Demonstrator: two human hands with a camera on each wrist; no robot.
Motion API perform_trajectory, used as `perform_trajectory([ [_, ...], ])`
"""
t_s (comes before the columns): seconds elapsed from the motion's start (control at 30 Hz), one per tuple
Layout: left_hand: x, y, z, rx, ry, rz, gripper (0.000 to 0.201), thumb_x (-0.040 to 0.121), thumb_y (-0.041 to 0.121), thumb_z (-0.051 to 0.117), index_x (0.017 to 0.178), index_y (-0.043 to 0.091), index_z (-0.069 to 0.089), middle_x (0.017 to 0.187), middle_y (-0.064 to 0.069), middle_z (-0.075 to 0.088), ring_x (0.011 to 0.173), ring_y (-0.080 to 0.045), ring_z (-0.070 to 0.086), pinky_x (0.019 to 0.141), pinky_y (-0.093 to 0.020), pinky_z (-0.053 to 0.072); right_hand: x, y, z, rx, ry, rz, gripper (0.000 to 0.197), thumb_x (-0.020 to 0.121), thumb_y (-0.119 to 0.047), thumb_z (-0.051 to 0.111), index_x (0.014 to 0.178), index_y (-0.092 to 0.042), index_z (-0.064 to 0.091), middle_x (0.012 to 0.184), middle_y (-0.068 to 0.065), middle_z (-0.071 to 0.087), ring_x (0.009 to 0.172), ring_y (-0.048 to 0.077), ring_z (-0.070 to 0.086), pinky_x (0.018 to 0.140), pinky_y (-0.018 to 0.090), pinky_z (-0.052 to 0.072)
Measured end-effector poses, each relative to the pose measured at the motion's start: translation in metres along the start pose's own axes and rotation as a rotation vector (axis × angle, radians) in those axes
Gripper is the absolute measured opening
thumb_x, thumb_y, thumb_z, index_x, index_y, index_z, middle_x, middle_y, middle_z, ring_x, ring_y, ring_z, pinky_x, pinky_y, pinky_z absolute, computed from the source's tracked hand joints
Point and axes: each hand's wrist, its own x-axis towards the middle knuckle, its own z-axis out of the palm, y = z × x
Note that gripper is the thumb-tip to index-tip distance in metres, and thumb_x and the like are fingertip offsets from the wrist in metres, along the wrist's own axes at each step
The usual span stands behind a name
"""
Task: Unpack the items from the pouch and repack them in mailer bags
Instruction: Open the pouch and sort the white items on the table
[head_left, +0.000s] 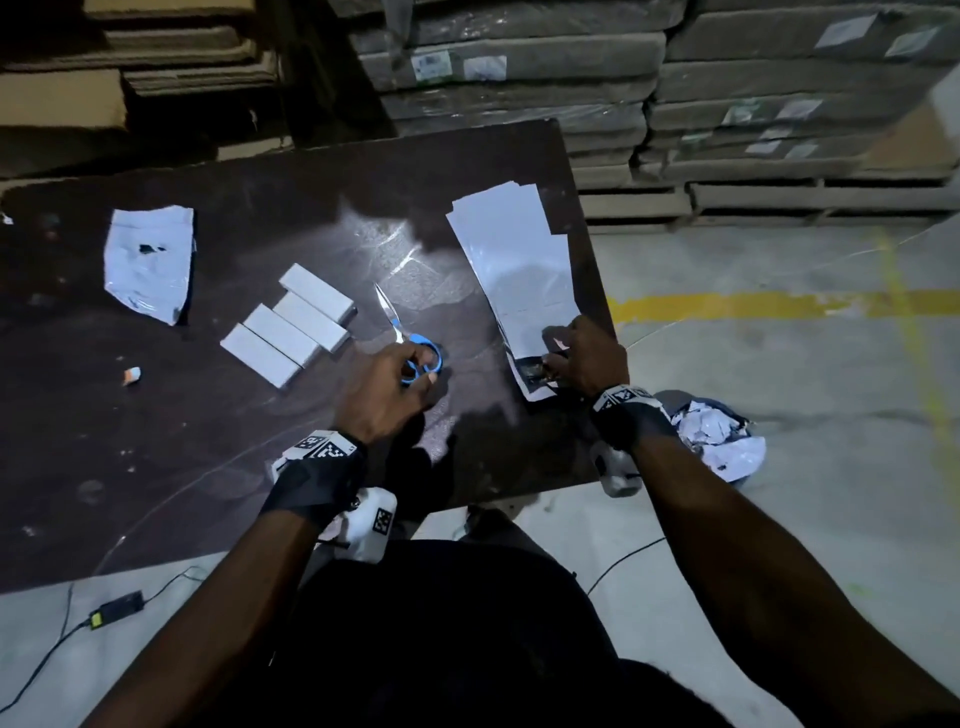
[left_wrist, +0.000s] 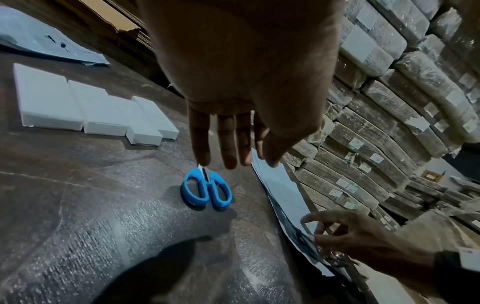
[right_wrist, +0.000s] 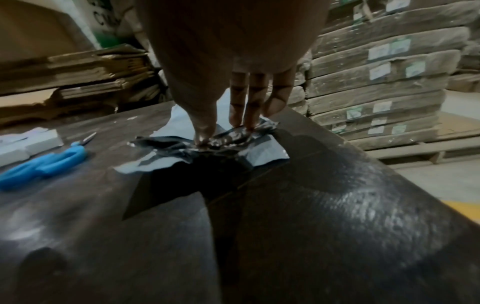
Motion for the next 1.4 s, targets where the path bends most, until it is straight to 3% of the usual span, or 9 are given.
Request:
perform_trajectory([
  [0.2,0.000,0.003,-0.002,-0.008,0.014,0.000,0.022,0.082,0.019,0.066,0.082,0.038,0.057,0.092,0.000,0.064,0.081,-0.020,0.062,0.079,-0.034,0.049,0.012,0.001,0.004,-0.064,0.032,-0.090,0.008,0.086,-0.025,0.066,0.084,-0.020,0.072,0.095,0.003,0.059,0.090,0.028,0.059,0.056,0.028,0.040],
  [0.33,0.002,-0.004,-0.007,0.011,0.013,-0.021,0.021,0.082,0.023,0.068,0.084,0.042,0.059,0.095,0.004,0.066,0.085,-0.017,0.066,0.079,-0.033,0.051,0.009,0.000,0.002,0.027,0.030,-0.046,0.022,0.073,-0.037,0.078,0.084,-0.022,0.066,0.097,-0.001,0.059,0.093,0.020,0.056,0.060,0.027,0.040],
  [0.5,-0.002,-0.011,-0.012,0.014,0.025,-0.038,0.018,0.086,0.013,0.069,0.091,0.028,0.060,0.102,-0.004,0.066,0.088,-0.023,0.065,0.079,-0.034,0.050,0.012,-0.003,0.009,0.133,0.019,-0.006,0.005,0.077,-0.019,0.072,0.082,-0.019,0.072,0.095,-0.001,0.061,0.087,0.024,0.062,0.065,0.039,0.053],
  [0.73,0.002,-0.019,-0.020,0.019,0.045,-0.016,0.014,0.086,0.014,0.069,0.093,0.023,0.062,0.099,0.000,0.068,0.091,-0.018,0.066,0.079,-0.028,0.045,0.007,-0.002,-0.005,0.061,0.025,-0.020,0.013,0.087,-0.028,0.067,0.090,-0.021,0.077,0.099,-0.001,0.066,0.095,0.021,0.061,0.064,0.024,0.032],
  [0.87,0.009,-0.013,-0.012,-0.006,0.033,-0.028,0.008,0.082,0.027,0.066,0.088,0.030,0.062,0.092,0.002,0.069,0.085,-0.017,0.067,0.078,-0.031,0.049,0.005,-0.001,-0.010,0.086,0.064,0.049,0.010,0.083,-0.029,0.067,0.084,-0.024,0.076,0.092,-0.004,0.068,0.094,0.021,0.062,0.064,0.029,0.041],
  [1.0,0.012,-0.003,-0.002,-0.045,0.027,0.045,0.007,0.086,0.018,0.070,0.089,0.021,0.064,0.091,0.001,0.069,0.080,-0.018,0.066,0.070,-0.018,0.043,0.005,-0.012,-0.021,0.239,0.142,0.069,0.017,0.083,-0.036,0.064,0.079,-0.022,0.074,0.086,-0.005,0.072,0.083,0.015,0.064,0.064,0.027,0.043],
  [1.13,0.013,0.021,0.006,-0.226,-0.061,0.028,0.031,0.081,0.031,0.078,0.105,0.017,0.063,0.096,-0.004,0.067,0.083,-0.011,0.061,0.077,-0.017,0.048,0.003,-0.034,-0.035,0.523,0.172,-0.008,0.017,0.078,-0.037,0.063,0.073,-0.022,0.069,0.067,-0.006,0.069,0.064,0.012,0.065,0.060,0.028,0.049],
  [1.27,0.017,0.038,0.007,-0.317,-0.225,-0.020,0.080,0.066,0.067,0.074,0.134,0.037,0.044,0.111,0.010,0.060,0.099,-0.007,0.061,0.089,-0.022,0.050,-0.002,-0.057,-0.038,0.639,0.154,-0.095,0.012,0.079,-0.028,0.073,0.084,-0.018,0.068,0.072,0.001,0.071,0.063,0.012,0.065,0.060,0.031,0.053],
  [1.4,0.033,0.035,0.013,-0.145,-0.209,-0.014,0.087,0.081,0.039,0.077,0.150,0.030,0.024,0.115,0.000,0.056,0.099,-0.016,0.060,0.086,-0.027,0.048,-0.007,-0.069,-0.040,0.622,0.147,-0.147,0.021,0.076,-0.031,0.062,0.085,-0.015,0.071,0.076,0.001,0.072,0.067,0.013,0.065,0.065,0.034,0.054],
])
